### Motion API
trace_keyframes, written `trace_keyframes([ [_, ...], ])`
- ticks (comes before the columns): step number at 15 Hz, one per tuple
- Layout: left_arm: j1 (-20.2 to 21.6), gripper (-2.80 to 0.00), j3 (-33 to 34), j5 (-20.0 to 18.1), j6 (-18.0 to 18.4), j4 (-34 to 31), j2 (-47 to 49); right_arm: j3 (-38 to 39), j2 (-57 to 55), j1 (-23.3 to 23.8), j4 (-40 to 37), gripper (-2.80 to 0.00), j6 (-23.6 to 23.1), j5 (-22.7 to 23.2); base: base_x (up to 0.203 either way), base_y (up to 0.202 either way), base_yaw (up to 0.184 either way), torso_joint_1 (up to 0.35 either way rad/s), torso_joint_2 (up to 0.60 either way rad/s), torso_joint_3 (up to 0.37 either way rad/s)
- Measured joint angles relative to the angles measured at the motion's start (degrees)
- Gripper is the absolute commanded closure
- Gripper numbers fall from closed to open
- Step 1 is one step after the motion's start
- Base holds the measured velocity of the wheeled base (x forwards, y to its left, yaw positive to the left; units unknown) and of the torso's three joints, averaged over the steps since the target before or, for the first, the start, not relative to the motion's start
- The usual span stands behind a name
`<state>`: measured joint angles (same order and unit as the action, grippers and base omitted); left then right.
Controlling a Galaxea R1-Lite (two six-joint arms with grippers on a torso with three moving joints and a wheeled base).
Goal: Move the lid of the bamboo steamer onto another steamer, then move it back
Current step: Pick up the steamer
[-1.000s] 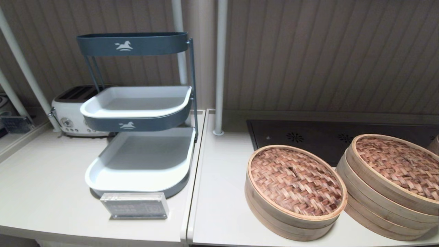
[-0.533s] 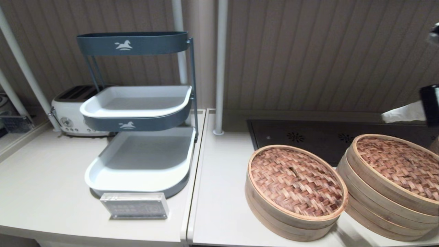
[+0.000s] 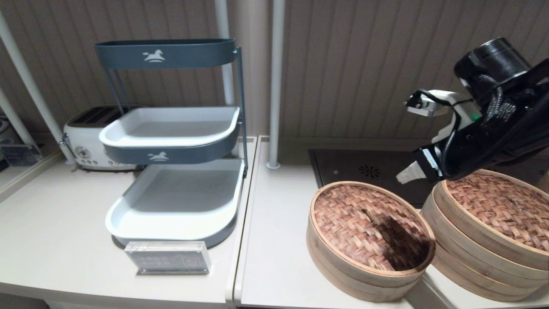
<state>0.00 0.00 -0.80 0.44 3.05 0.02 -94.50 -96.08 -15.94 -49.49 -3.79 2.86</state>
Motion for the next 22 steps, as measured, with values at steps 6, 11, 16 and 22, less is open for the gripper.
trace_keyframes([
  [6,0.0,0.0,0.0,0.0,0.0,0.0,0.0,-3.8,-9.6,-1.0,0.4,-2.8,0.1,-1.2,0.0,0.0,0.0,0.0,0.0,0.0],
  [11,0.0,0.0,0.0,0.0,0.0,0.0,0.0,-3.7,-16.2,-1.1,3.6,-2.8,0.0,-1.6,0.0,0.0,0.0,0.0,0.0,0.0],
  [16,0.0,0.0,0.0,0.0,0.0,0.0,0.0,-0.5,-17.7,-1.9,3.8,-2.8,0.0,-1.9,0.0,0.0,0.0,0.0,0.0,0.0],
  [22,0.0,0.0,0.0,0.0,0.0,0.0,0.0,3.7,-17.6,-2.2,6.6,-2.8,0.0,-1.9,0.0,0.0,0.0,0.0,0.0,0.0],
])
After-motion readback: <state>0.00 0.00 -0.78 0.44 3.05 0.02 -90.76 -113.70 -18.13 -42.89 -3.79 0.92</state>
